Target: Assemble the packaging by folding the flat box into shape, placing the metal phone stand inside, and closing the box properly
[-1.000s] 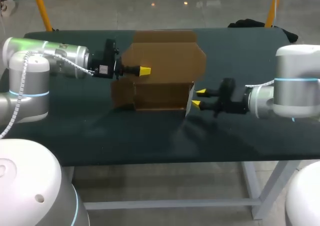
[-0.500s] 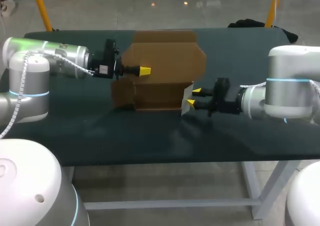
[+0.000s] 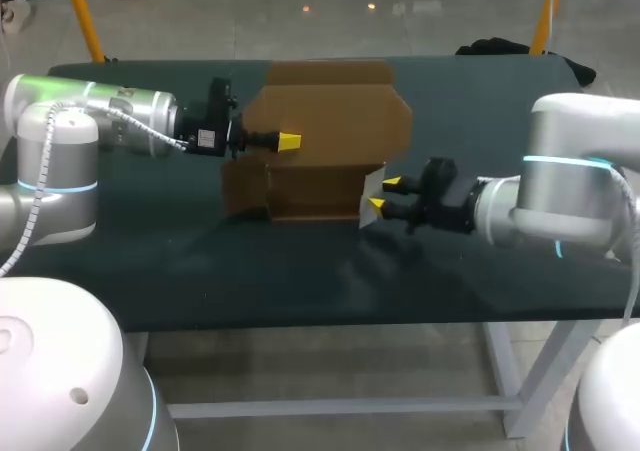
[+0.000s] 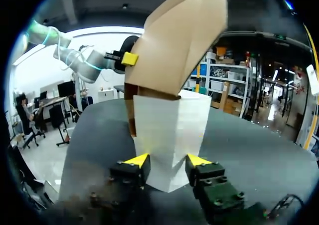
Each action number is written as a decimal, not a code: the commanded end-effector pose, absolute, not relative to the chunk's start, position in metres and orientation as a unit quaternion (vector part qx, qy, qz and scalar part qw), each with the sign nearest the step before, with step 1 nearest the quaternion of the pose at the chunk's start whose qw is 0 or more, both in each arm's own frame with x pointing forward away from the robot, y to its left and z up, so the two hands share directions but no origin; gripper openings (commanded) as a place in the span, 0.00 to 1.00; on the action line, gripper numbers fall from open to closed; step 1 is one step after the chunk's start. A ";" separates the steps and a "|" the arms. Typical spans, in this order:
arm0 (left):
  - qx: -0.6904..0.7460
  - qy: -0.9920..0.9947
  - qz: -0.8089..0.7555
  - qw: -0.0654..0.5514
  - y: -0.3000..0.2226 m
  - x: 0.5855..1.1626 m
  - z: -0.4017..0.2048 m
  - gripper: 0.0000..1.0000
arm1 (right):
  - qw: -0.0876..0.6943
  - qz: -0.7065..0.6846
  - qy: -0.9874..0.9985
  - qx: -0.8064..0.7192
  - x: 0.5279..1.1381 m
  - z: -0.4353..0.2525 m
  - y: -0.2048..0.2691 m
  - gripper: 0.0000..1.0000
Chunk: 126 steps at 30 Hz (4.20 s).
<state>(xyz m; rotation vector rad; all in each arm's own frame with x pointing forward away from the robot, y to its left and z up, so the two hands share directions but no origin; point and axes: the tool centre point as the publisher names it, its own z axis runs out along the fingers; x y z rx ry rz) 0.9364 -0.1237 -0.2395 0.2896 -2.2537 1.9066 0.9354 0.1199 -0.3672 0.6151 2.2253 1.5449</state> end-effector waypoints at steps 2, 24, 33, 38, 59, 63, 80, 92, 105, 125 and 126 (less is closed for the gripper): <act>0.096 -0.757 0.640 0.089 -0.126 0.936 -0.243 0.00 | 0.209 0.545 0.775 0.241 0.935 -0.370 0.129 0.49; 0.096 -0.757 0.640 0.089 -0.126 0.936 -0.243 0.00 | 0.277 0.520 0.725 0.358 0.945 -0.371 0.129 0.49; 0.096 -0.757 0.640 0.089 -0.126 0.936 -0.243 0.00 | 0.292 0.503 0.707 0.402 0.952 -0.374 0.133 0.48; 0.096 -0.757 0.640 0.089 -0.126 0.936 -0.243 0.00 | 0.304 0.496 0.693 0.426 0.954 -0.374 0.135 0.48; 0.096 -0.757 0.640 0.089 -0.126 0.936 -0.243 0.00 | 0.360 0.421 0.650 0.521 0.950 -0.374 0.135 0.38; 0.096 -0.757 0.640 0.089 -0.126 0.936 -0.243 0.00 | 0.364 0.405 0.646 0.535 0.950 -0.375 0.132 0.33; 0.096 -0.757 0.640 0.089 -0.126 0.936 -0.243 0.00 | 0.398 0.316 0.641 0.575 0.955 -0.371 0.131 0.28; 0.096 -0.757 0.640 0.089 -0.126 0.936 -0.243 0.00 | 0.397 0.274 0.643 0.595 0.962 -0.374 0.127 0.12; 0.096 -0.757 0.640 0.089 -0.126 0.936 -0.243 0.00 | 0.391 0.288 0.646 0.589 0.961 -0.374 0.122 0.00; 0.082 -0.797 0.598 -0.031 -0.092 0.918 -0.210 1.00 | 0.341 0.368 0.663 0.556 0.956 -0.373 0.114 0.00; 0.085 -0.798 0.596 -0.038 -0.089 0.917 -0.210 1.00 | 0.333 0.378 0.664 0.553 0.956 -0.373 0.113 0.00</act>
